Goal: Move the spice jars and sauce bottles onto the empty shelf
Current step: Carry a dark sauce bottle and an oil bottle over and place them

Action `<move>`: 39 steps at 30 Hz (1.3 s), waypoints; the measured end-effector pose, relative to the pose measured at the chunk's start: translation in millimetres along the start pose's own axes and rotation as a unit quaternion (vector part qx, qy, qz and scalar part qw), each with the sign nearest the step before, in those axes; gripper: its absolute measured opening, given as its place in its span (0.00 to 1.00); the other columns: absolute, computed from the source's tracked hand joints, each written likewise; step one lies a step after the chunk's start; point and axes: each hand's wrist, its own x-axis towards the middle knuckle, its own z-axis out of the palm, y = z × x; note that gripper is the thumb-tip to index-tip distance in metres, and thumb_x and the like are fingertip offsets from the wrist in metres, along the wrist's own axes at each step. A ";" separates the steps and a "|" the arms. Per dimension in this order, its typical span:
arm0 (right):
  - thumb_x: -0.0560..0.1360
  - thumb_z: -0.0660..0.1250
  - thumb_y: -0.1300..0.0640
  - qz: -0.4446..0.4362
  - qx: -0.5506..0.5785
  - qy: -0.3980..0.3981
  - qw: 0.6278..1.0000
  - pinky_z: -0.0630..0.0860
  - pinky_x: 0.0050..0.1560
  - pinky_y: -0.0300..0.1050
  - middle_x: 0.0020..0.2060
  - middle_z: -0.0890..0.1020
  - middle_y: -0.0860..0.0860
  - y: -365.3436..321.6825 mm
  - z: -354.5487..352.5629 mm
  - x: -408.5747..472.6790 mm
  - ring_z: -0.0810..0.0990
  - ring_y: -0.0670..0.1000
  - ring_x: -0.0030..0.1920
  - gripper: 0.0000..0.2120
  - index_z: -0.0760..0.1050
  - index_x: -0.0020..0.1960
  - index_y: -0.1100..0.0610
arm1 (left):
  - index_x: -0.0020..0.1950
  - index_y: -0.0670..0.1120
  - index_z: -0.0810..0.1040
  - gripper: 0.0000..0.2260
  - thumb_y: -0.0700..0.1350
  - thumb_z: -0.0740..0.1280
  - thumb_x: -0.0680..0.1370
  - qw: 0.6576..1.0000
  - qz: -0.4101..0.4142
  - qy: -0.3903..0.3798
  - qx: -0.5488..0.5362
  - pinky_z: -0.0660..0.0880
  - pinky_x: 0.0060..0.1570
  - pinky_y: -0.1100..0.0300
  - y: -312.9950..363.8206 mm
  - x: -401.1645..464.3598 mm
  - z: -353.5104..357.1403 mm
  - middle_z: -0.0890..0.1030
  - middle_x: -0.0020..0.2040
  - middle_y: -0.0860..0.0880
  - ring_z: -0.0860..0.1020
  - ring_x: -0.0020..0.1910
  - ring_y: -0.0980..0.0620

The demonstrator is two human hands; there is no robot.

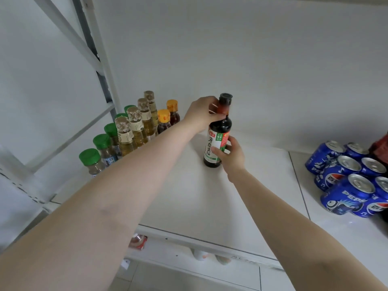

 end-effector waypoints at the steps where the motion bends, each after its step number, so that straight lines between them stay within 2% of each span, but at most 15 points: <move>1: 0.71 0.73 0.61 -0.001 0.000 0.000 1.000 0.76 0.47 0.43 0.55 0.80 0.51 -0.8 3.6 1.5 0.79 0.50 0.53 0.25 0.70 0.66 0.52 | 0.56 0.42 0.77 0.15 0.47 0.71 0.73 1.000 0.002 -0.006 0.029 0.73 0.58 0.54 -0.6 2.9 -3.9 0.82 0.55 0.46 0.79 0.54 0.47; 7: 0.71 0.74 0.60 -0.003 -0.021 0.009 1.000 0.78 0.58 0.54 0.55 0.80 0.51 -3.5 32.2 7.5 0.79 0.53 0.55 0.25 0.70 0.64 0.51 | 0.56 0.43 0.78 0.16 0.48 0.73 0.71 0.994 -0.007 -0.016 0.107 0.72 0.55 0.56 -11.2 16.9 -28.3 0.82 0.55 0.46 0.78 0.56 0.45; 11: 0.71 0.74 0.59 -0.003 -0.035 0.010 0.999 0.78 0.58 0.58 0.57 0.80 0.52 -6.2 47.1 8.3 0.80 0.55 0.56 0.25 0.69 0.65 0.51 | 0.59 0.40 0.78 0.18 0.45 0.73 0.71 0.991 -0.019 -0.021 0.129 0.71 0.56 0.57 -9.0 17.9 -39.7 0.81 0.57 0.43 0.78 0.57 0.44; 21: 0.73 0.71 0.58 -0.012 -0.082 0.008 0.997 0.75 0.63 0.56 0.63 0.77 0.52 -12.1 59.0 0.4 0.76 0.55 0.63 0.29 0.64 0.70 0.52 | 0.60 0.40 0.76 0.20 0.45 0.73 0.71 0.991 -0.028 -0.016 0.129 0.70 0.57 0.56 -14.9 16.5 -48.1 0.80 0.59 0.44 0.77 0.58 0.44; 25: 0.74 0.71 0.54 0.022 -0.128 0.006 0.992 0.73 0.64 0.53 0.70 0.70 0.53 -17.3 52.1 -6.7 0.71 0.55 0.69 0.37 0.55 0.76 0.52 | 0.67 0.43 0.70 0.26 0.44 0.74 0.71 0.997 -0.028 0.016 0.072 0.71 0.60 0.55 -11.6 10.6 -49.0 0.77 0.63 0.46 0.75 0.61 0.47; 27: 0.74 0.71 0.52 0.043 -0.146 0.012 0.988 0.72 0.63 0.52 0.71 0.68 0.54 -20.8 45.1 -13.5 0.70 0.56 0.69 0.37 0.55 0.76 0.53 | 0.71 0.45 0.66 0.31 0.44 0.74 0.71 0.998 -0.027 0.042 0.043 0.71 0.61 0.56 -5.3 1.4 -50.5 0.74 0.66 0.47 0.74 0.63 0.48; 30: 0.74 0.70 0.52 0.036 -0.167 0.017 0.985 0.73 0.63 0.52 0.70 0.69 0.55 -26.4 30.8 -30.7 0.71 0.55 0.67 0.34 0.58 0.75 0.54 | 0.72 0.47 0.65 0.32 0.44 0.73 0.71 0.995 0.006 0.090 0.049 0.69 0.62 0.57 8.1 -25.7 -57.7 0.73 0.67 0.47 0.72 0.65 0.49; 34: 0.74 0.69 0.53 0.001 -0.192 0.005 0.981 0.75 0.58 0.48 0.69 0.71 0.55 -37.4 8.1 -69.0 0.73 0.54 0.66 0.31 0.62 0.74 0.55 | 0.70 0.47 0.69 0.28 0.40 0.72 0.71 0.989 0.034 0.132 0.060 0.70 0.64 0.57 22.7 -94.5 -63.9 0.75 0.66 0.47 0.73 0.65 0.50; 39: 0.74 0.70 0.53 -0.092 -0.281 -0.060 0.953 0.74 0.57 0.47 0.65 0.74 0.54 -46.9 -14.9 -144.5 0.75 0.55 0.63 0.29 0.66 0.72 0.54 | 0.68 0.47 0.72 0.27 0.42 0.74 0.70 0.986 -0.018 0.135 0.094 0.71 0.64 0.55 15.8 -208.4 -45.2 0.76 0.65 0.48 0.75 0.63 0.50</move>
